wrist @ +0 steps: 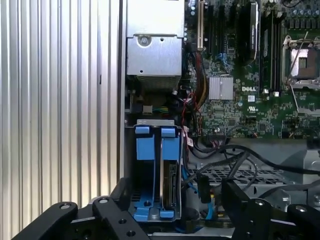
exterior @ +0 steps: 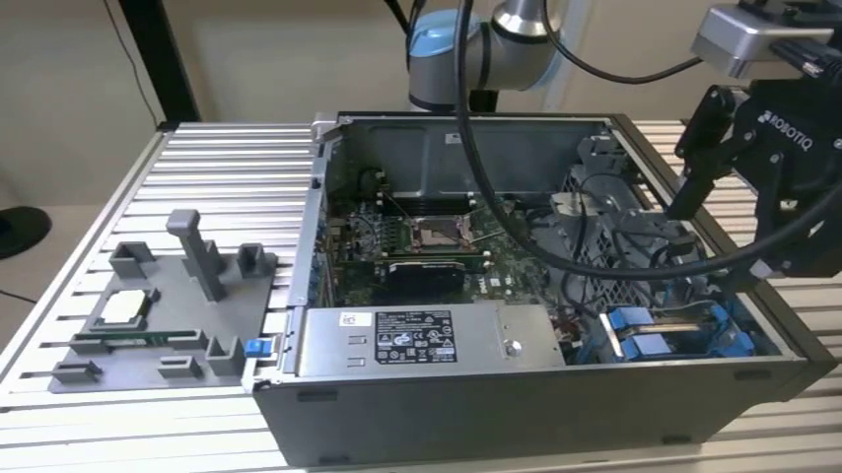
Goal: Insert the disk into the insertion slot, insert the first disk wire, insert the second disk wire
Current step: 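Insert the disk into the insertion slot, then insert the first disk wire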
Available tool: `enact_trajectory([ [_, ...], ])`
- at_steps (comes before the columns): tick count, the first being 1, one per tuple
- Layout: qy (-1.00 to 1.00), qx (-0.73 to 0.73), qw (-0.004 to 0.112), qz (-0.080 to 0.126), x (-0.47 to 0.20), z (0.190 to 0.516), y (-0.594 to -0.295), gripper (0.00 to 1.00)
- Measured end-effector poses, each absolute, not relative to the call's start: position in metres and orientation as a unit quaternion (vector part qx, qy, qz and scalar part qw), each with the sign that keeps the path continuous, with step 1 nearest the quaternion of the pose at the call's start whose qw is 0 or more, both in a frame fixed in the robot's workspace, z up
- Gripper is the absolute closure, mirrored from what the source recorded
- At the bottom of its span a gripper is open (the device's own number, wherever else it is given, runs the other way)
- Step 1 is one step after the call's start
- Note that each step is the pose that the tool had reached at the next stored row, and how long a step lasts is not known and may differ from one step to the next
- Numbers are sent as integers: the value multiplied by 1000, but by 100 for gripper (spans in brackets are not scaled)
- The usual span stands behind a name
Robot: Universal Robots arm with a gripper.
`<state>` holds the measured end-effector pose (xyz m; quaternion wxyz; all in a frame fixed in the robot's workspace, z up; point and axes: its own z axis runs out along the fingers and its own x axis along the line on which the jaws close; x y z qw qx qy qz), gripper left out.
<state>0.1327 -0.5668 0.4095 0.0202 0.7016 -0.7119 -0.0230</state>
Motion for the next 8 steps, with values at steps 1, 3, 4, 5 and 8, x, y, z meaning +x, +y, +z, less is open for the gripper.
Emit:
enact_trajectory([
  [1,-712,702,20,-23,133,412,-567,0],
  [3,-712,702,20,-23,133,412,-566,0],
  [4,-712,702,20,-23,133,412,-566,0],
  [5,-712,702,20,-23,133,410,-565,0],
  [8,-712,702,19,-22,133,406,-562,0],
])
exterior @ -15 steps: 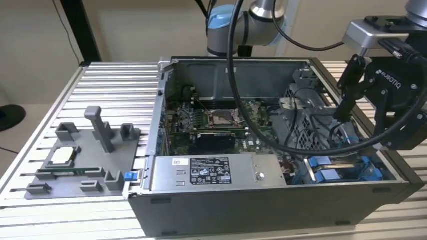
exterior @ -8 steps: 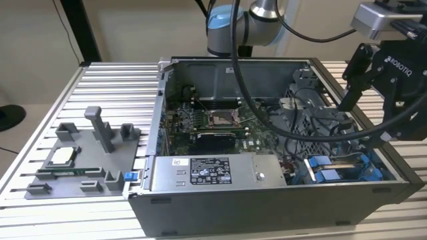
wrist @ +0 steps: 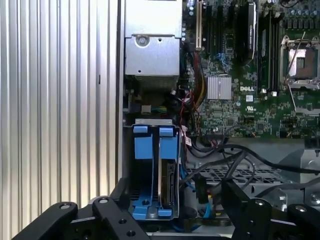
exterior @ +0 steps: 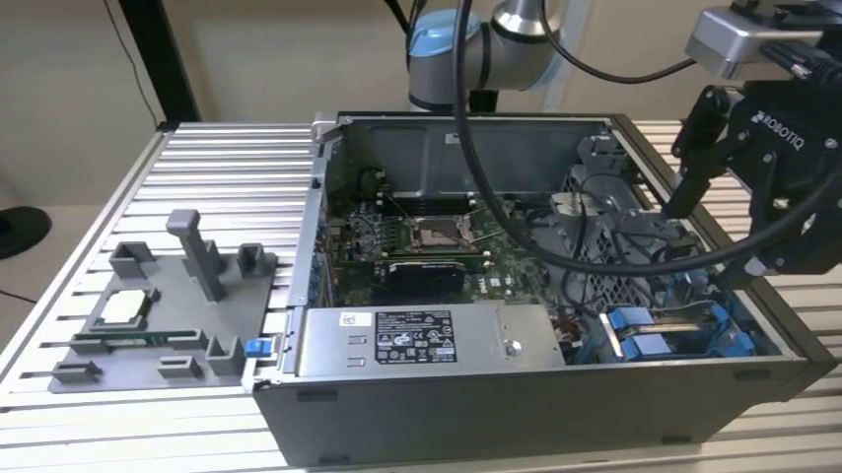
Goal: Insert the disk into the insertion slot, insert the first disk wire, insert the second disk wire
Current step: 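Insert the first disk wire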
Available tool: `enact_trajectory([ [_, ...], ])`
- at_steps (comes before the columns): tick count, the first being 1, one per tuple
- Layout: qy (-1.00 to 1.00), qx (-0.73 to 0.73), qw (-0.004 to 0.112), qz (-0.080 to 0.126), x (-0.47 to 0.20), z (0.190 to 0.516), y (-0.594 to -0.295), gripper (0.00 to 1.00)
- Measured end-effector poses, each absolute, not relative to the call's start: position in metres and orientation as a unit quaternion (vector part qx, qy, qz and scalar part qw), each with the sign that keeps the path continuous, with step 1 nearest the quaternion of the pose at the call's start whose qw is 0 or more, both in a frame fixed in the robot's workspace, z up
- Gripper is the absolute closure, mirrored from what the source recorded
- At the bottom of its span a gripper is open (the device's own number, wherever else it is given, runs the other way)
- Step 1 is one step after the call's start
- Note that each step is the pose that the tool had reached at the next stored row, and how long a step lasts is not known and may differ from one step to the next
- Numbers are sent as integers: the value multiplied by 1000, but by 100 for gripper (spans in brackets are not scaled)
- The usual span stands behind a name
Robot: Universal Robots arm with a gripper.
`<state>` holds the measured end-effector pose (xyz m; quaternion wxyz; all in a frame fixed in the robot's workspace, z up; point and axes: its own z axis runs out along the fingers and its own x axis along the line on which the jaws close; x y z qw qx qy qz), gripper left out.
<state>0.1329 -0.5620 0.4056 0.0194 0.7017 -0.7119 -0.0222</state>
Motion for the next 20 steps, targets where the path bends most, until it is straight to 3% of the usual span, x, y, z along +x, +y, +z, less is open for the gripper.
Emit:
enact_trajectory([
  [15,-711,703,14,-17,133,393,-537,0],
  [20,-706,708,28,-2,133,393,-536,0],
])
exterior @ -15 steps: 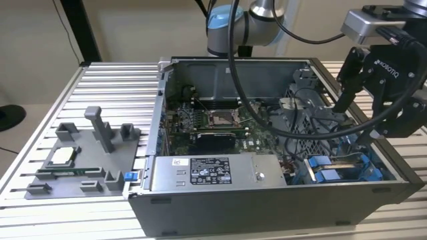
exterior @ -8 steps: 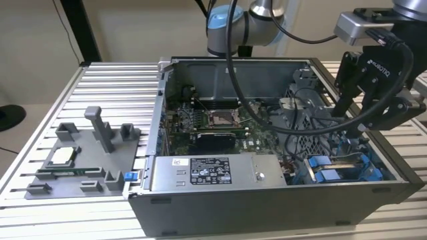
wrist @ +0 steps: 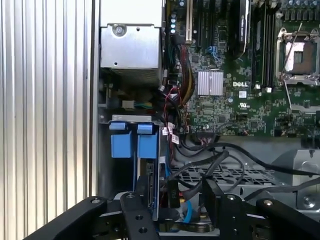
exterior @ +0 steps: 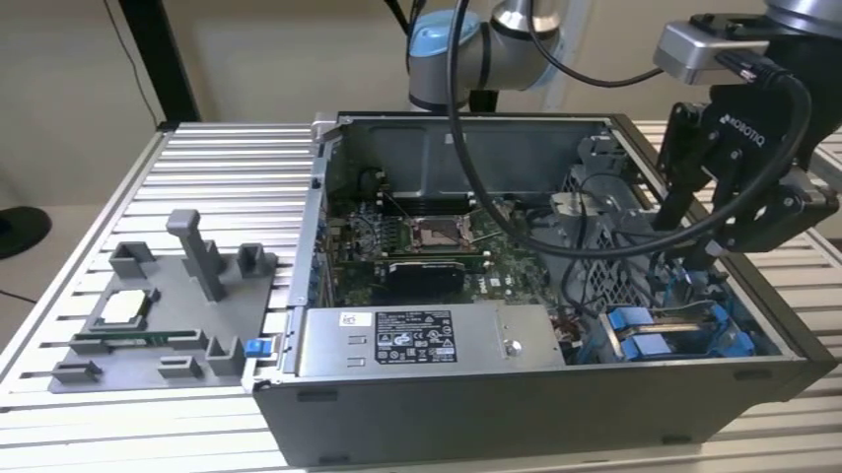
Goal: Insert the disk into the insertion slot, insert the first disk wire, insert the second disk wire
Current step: 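Insert the first disk wire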
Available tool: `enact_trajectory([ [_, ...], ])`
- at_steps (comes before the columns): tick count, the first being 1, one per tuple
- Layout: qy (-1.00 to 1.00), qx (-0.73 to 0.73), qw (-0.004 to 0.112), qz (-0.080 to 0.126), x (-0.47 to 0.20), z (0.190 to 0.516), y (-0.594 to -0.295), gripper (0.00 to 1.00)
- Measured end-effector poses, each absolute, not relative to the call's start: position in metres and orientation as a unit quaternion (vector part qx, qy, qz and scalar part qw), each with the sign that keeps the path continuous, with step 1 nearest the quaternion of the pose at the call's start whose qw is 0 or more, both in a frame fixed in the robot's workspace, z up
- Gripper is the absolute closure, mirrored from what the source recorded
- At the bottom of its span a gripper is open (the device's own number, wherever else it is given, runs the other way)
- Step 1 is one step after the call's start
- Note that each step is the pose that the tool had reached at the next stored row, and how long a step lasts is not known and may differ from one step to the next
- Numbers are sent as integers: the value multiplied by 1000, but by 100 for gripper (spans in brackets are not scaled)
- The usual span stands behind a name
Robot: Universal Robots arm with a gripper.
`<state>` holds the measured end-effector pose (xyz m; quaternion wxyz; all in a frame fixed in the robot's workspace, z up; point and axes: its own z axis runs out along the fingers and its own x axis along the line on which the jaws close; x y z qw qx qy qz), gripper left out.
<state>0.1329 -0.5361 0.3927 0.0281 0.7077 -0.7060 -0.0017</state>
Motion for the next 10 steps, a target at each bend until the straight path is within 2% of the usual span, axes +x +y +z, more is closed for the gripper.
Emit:
enact_trajectory([
  [2,-705,709,34,6,133,392,-536,0],
  [10,-705,709,31,9,133,390,-536,0],
])
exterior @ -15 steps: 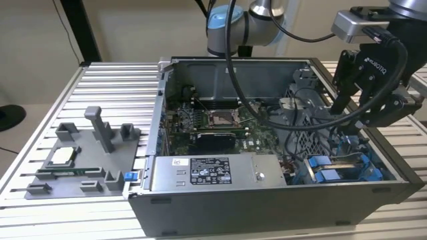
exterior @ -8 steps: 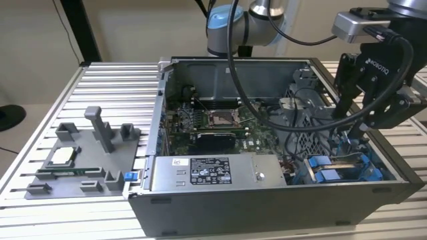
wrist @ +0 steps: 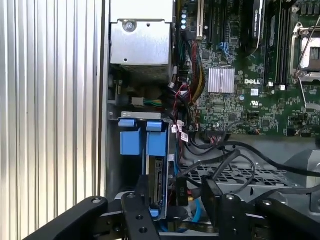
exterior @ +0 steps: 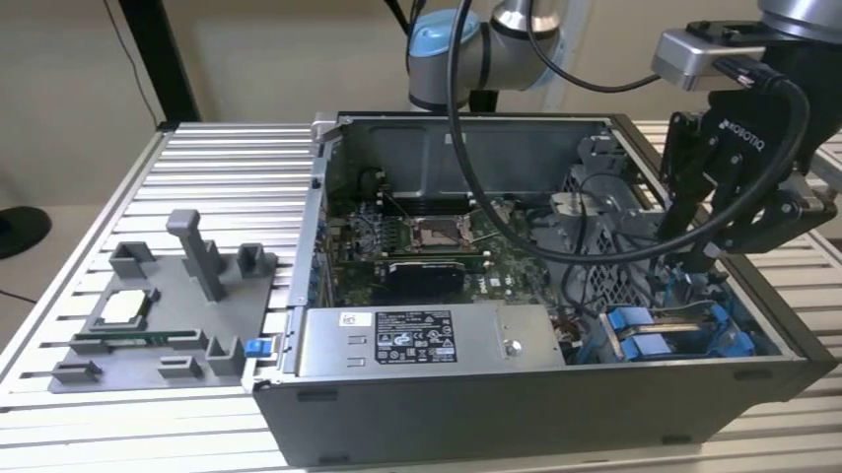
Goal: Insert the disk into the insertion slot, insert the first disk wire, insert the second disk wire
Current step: 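Insert the first disk wire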
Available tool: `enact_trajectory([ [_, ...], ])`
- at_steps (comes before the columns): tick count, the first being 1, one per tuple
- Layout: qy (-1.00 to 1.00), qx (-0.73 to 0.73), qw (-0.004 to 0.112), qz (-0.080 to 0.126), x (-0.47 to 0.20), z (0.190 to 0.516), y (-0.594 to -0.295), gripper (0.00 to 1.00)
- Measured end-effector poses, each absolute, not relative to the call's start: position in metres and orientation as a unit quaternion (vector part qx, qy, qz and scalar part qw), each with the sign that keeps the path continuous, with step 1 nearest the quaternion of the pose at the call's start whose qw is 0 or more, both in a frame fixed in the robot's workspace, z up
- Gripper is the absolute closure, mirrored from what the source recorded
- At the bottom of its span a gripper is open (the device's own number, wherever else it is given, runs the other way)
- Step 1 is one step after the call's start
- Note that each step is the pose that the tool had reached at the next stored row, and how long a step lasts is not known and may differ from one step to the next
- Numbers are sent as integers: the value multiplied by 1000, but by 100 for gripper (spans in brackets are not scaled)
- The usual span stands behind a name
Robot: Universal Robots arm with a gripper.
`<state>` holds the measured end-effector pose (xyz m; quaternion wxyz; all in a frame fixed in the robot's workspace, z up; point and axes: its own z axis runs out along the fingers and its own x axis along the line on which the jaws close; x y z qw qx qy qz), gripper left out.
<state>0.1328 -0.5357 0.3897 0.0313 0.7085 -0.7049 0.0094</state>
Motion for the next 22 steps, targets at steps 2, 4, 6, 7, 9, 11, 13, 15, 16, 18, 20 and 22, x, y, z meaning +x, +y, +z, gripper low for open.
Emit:
enact_trajectory([
  [2,-705,709,31,9,133,390,-536,0],
  [4,-705,709,31,9,132,391,-536,0],
  [6,-704,709,31,9,132,392,-536,0],
  [7,-704,710,31,9,132,392,-536,0],
  [9,-703,711,30,8,132,394,-536,0],
  [11,-701,712,30,8,132,394,-536,0],
  [13,-700,714,29,8,132,394,-536,0],
  [15,-697,717,28,8,132,393,-536,0],
  [16,-695,718,28,9,132,392,-536,0],
  [18,-692,721,27,9,132,391,-536,0],
  [20,-689,725,26,10,132,391,-536,0],
  [22,-685,728,25,10,132,390,-536,0],
])
